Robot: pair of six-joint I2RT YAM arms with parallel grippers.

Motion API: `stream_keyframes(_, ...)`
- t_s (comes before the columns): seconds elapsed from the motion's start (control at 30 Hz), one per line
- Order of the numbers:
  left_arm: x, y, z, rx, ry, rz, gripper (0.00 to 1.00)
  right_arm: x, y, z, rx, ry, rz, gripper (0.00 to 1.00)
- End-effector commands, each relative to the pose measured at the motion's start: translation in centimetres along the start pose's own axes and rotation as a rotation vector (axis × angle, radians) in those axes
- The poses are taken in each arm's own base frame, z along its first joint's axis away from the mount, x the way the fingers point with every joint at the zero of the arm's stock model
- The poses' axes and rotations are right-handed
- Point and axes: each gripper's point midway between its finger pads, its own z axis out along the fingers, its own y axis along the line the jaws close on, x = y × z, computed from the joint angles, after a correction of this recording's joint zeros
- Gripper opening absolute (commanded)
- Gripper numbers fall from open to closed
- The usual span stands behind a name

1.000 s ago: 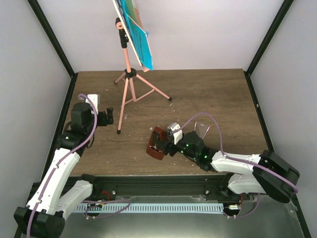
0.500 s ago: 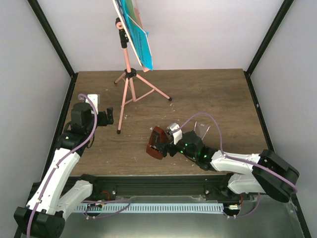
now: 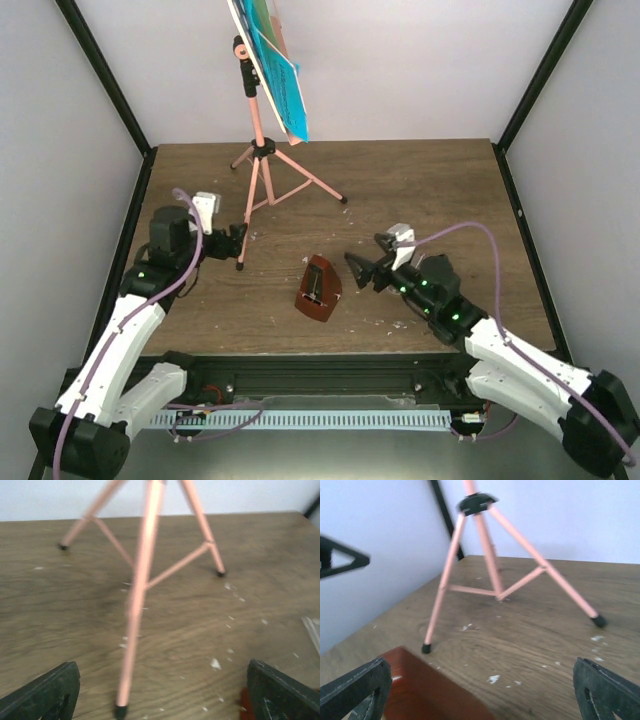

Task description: Pack up the instrument practice props

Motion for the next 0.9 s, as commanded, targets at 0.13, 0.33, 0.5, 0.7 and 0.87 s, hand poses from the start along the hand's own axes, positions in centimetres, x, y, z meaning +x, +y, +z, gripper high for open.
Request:
stream_keyframes(0.13,0.8,-11.7,0.1,0.417,0.063,-0.066,0.88,0.8,-7.6,-2.7,0.164,0.080,0.277,1.00)
stream_keyframes(0.33,2.7,-16.9,-1.0,0.638,-0.007,-0.061,0.88,2.1,-9.6,-3.8,0.145,0.106,0.401,1.00)
stream_keyframes(0.5,6.6,-18.2,-0.2,0.677,0.032,0.072,0.88,2.6,-9.6,-4.2,0.136,0.098,0.418,1.00)
stream_keyframes(0.7,8.8,-18.5,0.7,0.692,0.082,0.156,0.88,2.7,-9.3,-4.5,0.124,0.083,0.419,1.00)
stream_keyframes(0.87,10.1,-19.0,0.9,0.736,0.096,0.163,0.86,2.4,-9.3,-4.5,0.121,0.072,0.411,1.00)
